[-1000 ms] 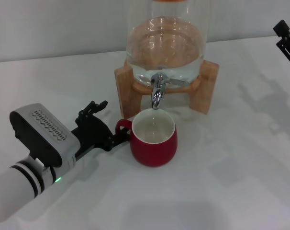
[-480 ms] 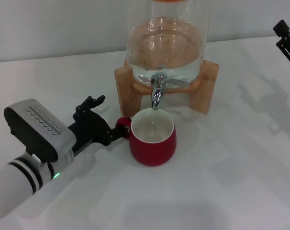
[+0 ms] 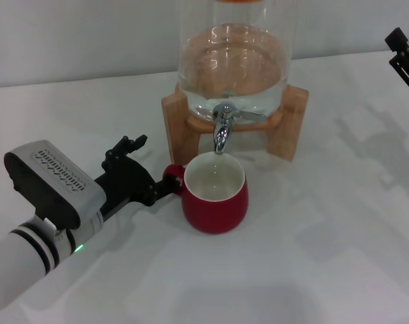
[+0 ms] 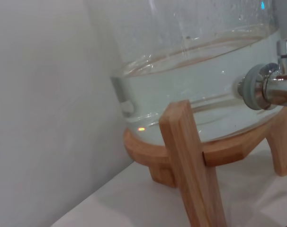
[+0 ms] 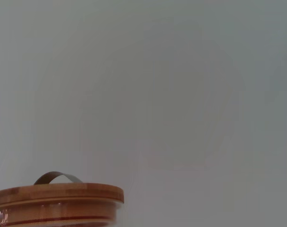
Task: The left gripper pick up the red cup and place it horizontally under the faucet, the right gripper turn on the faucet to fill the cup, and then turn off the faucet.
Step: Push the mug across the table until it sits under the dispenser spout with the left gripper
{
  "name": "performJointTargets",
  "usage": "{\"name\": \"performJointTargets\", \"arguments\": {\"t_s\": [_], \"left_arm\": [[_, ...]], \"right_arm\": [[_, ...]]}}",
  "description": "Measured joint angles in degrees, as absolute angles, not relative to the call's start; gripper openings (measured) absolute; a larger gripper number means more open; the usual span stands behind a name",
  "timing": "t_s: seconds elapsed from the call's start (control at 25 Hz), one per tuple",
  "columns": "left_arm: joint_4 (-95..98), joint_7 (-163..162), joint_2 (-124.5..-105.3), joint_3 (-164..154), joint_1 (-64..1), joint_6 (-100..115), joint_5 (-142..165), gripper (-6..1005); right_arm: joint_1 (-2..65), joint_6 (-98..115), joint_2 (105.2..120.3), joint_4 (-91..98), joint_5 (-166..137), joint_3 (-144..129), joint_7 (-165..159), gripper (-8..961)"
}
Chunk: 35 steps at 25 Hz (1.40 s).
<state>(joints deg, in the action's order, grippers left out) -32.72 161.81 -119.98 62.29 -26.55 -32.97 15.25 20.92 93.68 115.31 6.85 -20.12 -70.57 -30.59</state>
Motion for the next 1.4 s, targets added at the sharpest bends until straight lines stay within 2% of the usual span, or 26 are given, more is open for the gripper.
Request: {"name": "performJointTargets", "arguments": {"t_s": [1.4], "left_arm": [[-33.0,161.7,-120.33,60.8,-25.6,-34.1,15.2,874]], "right_arm": [[20.8,93.7,115.31,6.9,-20.1,-71.3,-30.6,777]]}}
